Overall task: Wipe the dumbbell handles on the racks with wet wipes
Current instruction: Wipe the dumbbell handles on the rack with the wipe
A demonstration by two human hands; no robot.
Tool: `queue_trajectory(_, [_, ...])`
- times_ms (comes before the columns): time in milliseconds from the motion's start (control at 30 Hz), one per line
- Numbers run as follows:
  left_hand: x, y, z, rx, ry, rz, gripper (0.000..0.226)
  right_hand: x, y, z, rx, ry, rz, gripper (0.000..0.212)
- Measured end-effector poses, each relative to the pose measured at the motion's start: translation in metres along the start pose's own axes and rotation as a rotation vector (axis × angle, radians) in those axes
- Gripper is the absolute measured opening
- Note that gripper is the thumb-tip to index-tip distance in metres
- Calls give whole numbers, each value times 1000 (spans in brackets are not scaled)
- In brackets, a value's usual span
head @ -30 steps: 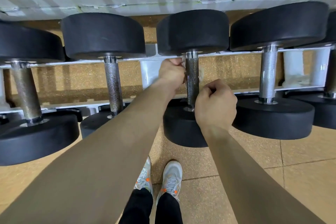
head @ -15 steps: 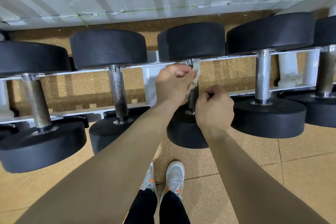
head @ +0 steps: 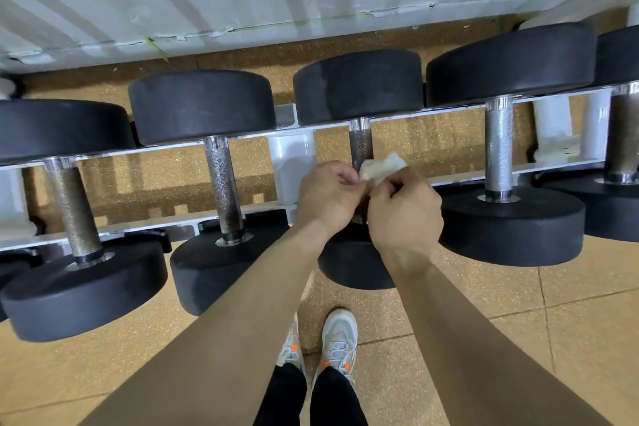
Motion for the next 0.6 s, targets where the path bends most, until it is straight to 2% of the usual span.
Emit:
queue_trajectory(167, [-17,-3,-3,-230,118,-58,16,-2,0,-1,-9,2,10,14])
queue_trajectory(267, [-15,3,-6,-248,122,-43,15,-3,-1,-2,-4,7,9,14])
queue_trajectory(367, [-10,0,0,-133,-38,-53,15,-3,-2,-2,4,11,16,13])
queue_trajectory(500, [-1,10,-1,165,-438,-39,7,-3,-1,0,8,14,25,15])
queue_trajectory(600, [-4,19,1,195,-555,-35,7,-2,0,1,8,-13,19,19])
Point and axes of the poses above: each hand's wrist, its own y-axis away from the middle knuckle, its own z-axis out of the back of the hand, x = y × z, the point moved 4 cm from there along -y, towards the middle knuckle, and after that the axes turned 6 degrees about z, right-handed, at the moved point
